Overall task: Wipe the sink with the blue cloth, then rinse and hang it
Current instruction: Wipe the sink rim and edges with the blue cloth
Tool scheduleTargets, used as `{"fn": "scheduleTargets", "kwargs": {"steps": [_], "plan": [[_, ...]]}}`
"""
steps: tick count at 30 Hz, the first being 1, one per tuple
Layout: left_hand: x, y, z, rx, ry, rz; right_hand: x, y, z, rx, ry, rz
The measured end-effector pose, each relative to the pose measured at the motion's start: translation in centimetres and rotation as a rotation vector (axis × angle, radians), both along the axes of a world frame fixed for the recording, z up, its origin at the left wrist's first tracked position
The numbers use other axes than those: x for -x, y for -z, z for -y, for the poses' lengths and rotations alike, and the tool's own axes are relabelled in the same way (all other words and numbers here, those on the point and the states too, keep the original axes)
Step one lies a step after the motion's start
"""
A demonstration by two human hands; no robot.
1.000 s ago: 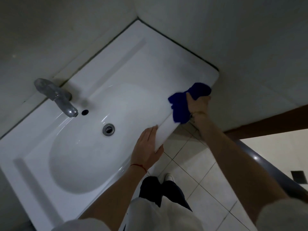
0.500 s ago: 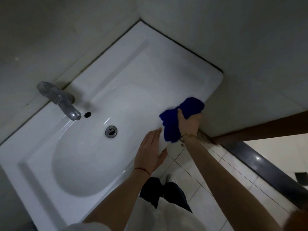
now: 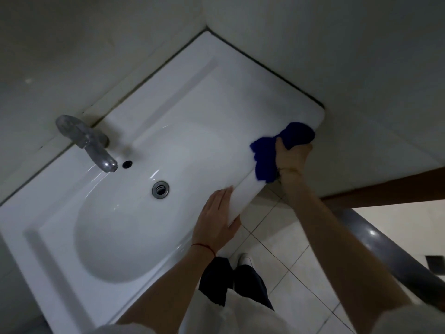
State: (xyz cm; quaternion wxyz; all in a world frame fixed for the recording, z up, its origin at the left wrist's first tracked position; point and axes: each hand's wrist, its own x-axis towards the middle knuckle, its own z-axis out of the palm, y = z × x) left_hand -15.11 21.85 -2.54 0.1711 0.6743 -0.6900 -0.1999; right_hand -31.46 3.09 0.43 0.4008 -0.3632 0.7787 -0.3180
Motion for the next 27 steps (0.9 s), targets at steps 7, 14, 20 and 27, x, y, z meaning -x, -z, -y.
{"fn": "scheduleTargets", "kwargs": {"steps": [7,14,20,27], "plan": [[0.0,0.0,-0.1,-0.005,-0.009,-0.063,-3.8,1.5,-7.0,-0.035,-0.036,0.233],[-0.1,-0.1,0.0,0.022,0.001,-0.011,2.5,0.2,3.4,-0.009,-0.039,0.137],[-0.2,0.3,0.0,0.044,0.017,-0.01,2.4,0.1,4.2,-0.017,0.005,0.06],[-0.3,0.4,-0.2,0.06,0.014,-0.07,-2.3,0.2,-5.1,0.01,-0.112,0.008]]}}
